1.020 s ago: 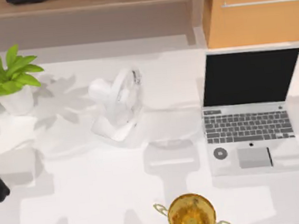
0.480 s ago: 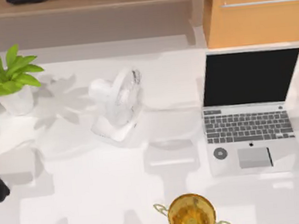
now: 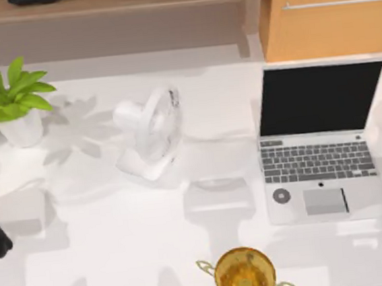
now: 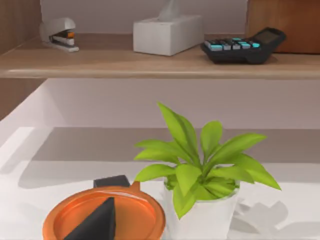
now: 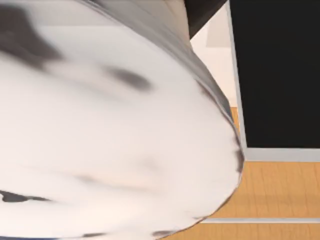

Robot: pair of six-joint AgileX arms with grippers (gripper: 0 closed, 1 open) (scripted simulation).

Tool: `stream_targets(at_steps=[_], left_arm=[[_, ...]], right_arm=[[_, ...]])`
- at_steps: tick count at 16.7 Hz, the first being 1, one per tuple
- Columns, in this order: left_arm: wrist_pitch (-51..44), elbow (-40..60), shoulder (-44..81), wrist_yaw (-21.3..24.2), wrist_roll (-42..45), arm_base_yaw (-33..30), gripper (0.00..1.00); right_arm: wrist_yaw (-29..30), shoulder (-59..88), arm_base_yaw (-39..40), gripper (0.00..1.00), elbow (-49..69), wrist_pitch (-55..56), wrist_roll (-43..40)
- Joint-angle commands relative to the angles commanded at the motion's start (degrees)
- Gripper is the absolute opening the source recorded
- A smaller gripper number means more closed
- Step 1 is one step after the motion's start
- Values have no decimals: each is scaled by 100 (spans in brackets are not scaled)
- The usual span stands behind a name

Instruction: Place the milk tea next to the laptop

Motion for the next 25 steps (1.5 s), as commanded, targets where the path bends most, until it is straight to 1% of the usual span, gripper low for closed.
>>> stream_targets(at_steps=[6,18,25], left_arm=[[0,0,0,0,0,0,100],[0,0,0,0,0,0,100],[0,0,0,0,0,0,100]], right_arm=[[-4,162,-24,0,27,281,2],[17,1264,-10,0,-51,1940,-3],[17,1721,-8,0,-323,2044,9]])
